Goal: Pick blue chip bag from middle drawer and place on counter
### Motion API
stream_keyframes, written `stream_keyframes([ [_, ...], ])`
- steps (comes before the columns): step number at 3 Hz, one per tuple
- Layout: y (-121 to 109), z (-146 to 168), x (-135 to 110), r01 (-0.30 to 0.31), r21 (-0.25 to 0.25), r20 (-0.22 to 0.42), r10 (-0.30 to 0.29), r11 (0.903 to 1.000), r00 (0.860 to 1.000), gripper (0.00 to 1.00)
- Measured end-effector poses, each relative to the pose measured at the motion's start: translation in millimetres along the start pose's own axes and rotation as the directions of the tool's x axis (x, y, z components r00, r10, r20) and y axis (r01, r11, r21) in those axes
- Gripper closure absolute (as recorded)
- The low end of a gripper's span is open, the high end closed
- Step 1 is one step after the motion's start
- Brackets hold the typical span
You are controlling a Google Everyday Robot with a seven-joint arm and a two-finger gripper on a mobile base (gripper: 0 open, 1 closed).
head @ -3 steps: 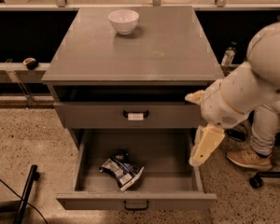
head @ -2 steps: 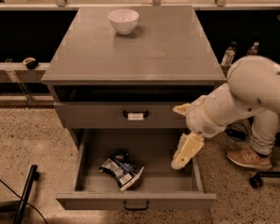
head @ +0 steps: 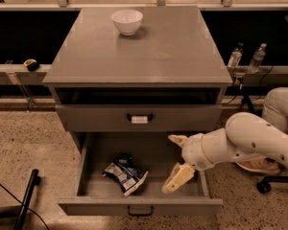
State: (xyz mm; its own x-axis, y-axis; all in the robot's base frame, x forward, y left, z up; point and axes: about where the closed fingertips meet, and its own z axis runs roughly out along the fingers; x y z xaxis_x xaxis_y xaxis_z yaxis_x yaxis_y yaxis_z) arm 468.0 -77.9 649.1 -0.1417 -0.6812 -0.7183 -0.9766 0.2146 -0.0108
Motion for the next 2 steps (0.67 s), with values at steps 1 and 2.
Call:
stream_keyframes([
  [1,-3,5,3,-0.016,-0.007,0.005,0.016,0.9998,1.0,0.0],
  [2,8,52,28,0.023,-0.036,0.003,-0.023,0.9991,1.0,0.0],
])
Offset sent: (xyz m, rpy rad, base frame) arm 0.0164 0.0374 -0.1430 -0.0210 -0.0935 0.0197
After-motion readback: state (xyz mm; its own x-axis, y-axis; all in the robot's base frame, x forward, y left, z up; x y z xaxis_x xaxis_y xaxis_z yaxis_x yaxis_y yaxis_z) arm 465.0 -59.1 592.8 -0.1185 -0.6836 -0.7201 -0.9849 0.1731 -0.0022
